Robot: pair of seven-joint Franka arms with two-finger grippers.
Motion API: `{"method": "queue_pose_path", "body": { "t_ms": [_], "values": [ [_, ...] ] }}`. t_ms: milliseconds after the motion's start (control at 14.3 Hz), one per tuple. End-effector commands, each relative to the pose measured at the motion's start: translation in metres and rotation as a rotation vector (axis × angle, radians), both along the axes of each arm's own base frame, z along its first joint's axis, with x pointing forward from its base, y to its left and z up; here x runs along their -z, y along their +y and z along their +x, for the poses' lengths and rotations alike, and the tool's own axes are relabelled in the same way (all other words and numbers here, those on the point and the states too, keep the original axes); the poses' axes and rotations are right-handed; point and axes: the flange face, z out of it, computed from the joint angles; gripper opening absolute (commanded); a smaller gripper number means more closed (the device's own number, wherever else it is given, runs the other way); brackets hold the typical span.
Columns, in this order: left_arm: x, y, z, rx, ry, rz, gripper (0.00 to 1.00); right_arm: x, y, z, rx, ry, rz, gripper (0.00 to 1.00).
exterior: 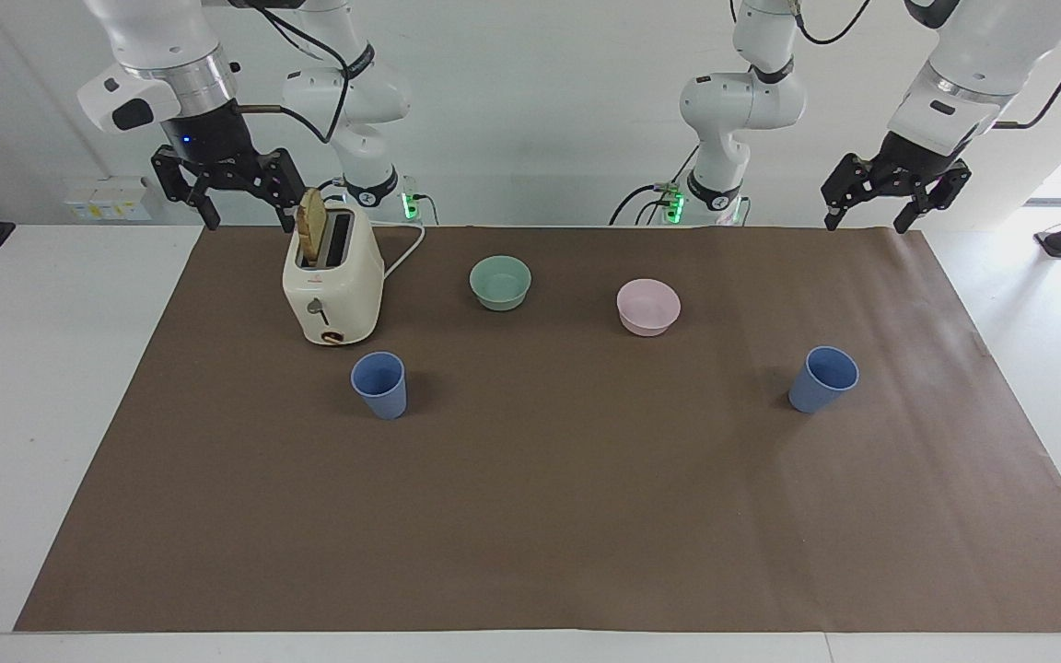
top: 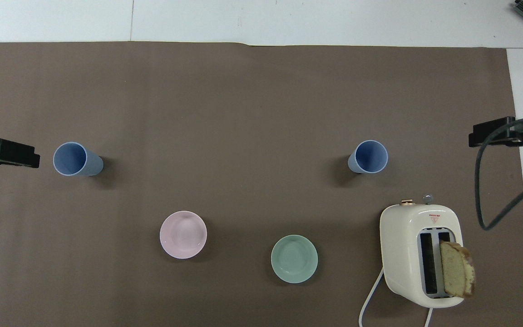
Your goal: Stack blue cups with both arms
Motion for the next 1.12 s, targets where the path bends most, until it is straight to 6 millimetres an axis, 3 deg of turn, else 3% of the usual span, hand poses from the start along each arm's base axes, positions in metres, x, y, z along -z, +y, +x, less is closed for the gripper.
{"method": "queue_pose_path", "body": {
  "t_ms": [0,770,909,1049],
  "values": [
    [0.001,-0.002,-0.01,0.019,-0.002,-0.01,1.0,0.0,-0.004,-0.006,-0.004,0.004,0.025,1.0],
    [0.004,0.005,-0.008,0.005,-0.004,-0.011,1.0,0.0,-0.004,-0.006,-0.004,0.004,0.025,1.0],
    [0.019,0.008,0.0,-0.004,-0.014,-0.011,1.0,0.0,-0.004,-0.006,-0.004,0.004,0.025,1.0],
    [0.046,0.028,0.011,-0.046,-0.033,-0.012,1.0,0.0,-0.003,-0.006,-0.006,0.004,0.025,1.0]
  ]
}}
